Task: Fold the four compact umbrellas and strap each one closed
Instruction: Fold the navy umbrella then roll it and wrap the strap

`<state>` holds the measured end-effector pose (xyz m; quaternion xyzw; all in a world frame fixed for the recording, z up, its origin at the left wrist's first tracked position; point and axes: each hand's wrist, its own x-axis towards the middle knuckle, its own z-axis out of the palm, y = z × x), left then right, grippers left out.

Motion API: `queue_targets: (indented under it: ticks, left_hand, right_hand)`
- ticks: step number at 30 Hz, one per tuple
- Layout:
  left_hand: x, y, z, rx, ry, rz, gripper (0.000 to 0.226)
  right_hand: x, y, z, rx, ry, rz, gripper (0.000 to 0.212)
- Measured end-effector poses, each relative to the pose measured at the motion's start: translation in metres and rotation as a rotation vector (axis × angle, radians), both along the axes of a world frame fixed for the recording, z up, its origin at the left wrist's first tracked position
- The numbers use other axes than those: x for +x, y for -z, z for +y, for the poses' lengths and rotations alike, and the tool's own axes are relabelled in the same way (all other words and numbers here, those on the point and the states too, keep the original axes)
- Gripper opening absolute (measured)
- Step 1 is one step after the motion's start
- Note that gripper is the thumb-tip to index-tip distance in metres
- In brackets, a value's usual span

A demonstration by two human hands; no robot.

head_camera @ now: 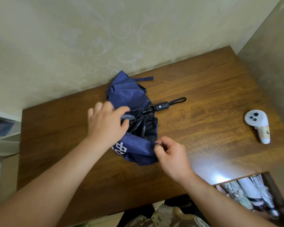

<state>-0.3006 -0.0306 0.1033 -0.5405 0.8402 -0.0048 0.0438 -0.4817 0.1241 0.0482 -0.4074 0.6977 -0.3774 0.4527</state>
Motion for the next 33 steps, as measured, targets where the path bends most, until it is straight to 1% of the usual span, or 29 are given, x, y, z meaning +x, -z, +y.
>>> queue_targets:
  ticks: [2,5,6,7,9,12,13,15,16,17,19,20,21,23,24,26,28,31,33]
  left_hand:
    - [-0.026,0.001,-0.026,0.136,0.063,-0.019,0.040]
    - [-0.056,0.010,-0.053,0.459,0.150,-0.087,0.045]
    - [-0.059,0.016,-0.059,0.523,0.185,-0.109,0.043]
    - [-0.059,0.020,-0.062,0.545,0.221,-0.110,0.038]
    - [-0.046,0.022,-0.066,0.507,0.255,-0.016,0.038]
    - [-0.019,0.008,-0.063,0.307,0.180,0.267,0.046]
    - [-0.009,0.001,-0.059,0.260,0.126,0.344,0.055]
    - [0.013,-0.013,-0.046,0.219,0.106,0.399,0.078]
    - [0.022,-0.018,-0.040,0.213,0.147,0.393,0.083]
    - [0.030,-0.022,-0.033,0.224,0.193,0.384,0.083]
    - [0.041,-0.020,-0.024,0.258,0.240,0.342,0.074]
    - [0.044,-0.017,-0.019,0.267,0.243,0.287,0.068]
    - [0.045,-0.014,-0.014,0.285,0.221,0.213,0.064]
    - [0.045,-0.005,-0.004,0.332,0.113,0.028,0.058]
    - [0.044,0.000,-0.001,0.350,0.045,-0.052,0.060]
    - [0.041,0.008,0.005,0.341,-0.031,-0.171,0.070]
    - [0.038,0.010,0.008,0.301,-0.049,-0.191,0.074]
    - [0.035,0.009,0.009,0.260,-0.049,-0.132,0.068]
    - [0.034,0.008,0.007,0.262,-0.061,-0.075,0.065]
  right_hand:
    - [-0.001,0.002,0.003,0.001,-0.009,0.009,0.016]
    - [-0.005,0.006,0.010,0.017,-0.016,0.008,0.020]
    - [-0.007,0.007,0.012,0.027,-0.002,0.002,0.022]
    - [-0.009,0.009,0.013,0.040,0.020,-0.009,0.023]
    - [-0.015,0.015,0.015,0.076,0.098,-0.052,0.026]
    - [-0.021,0.029,0.020,0.118,0.220,-0.152,0.033]
    - [-0.022,0.033,0.022,0.117,0.241,-0.185,0.035]
    - [-0.021,0.036,0.027,0.097,0.245,-0.226,0.037]
    - [-0.019,0.036,0.029,0.080,0.228,-0.232,0.039]
    - [-0.017,0.036,0.032,0.058,0.204,-0.235,0.042]
    - [-0.012,0.035,0.039,0.006,0.147,-0.232,0.046]
    - [-0.012,0.034,0.042,-0.023,0.100,-0.209,0.048]
    - [-0.011,0.034,0.044,-0.064,0.031,-0.161,0.046]
    - [-0.012,0.036,0.047,-0.151,-0.120,-0.014,0.036]
    - [-0.011,0.038,0.048,-0.171,-0.166,0.025,0.030]
    - [-0.009,0.041,0.048,-0.142,-0.181,0.018,0.022]
    - [-0.005,0.045,0.046,-0.099,-0.136,-0.008,0.022]
    - [0.001,0.052,0.045,-0.058,-0.031,-0.086,0.028]
    - [0.004,0.055,0.044,-0.023,-0.008,-0.150,0.031]
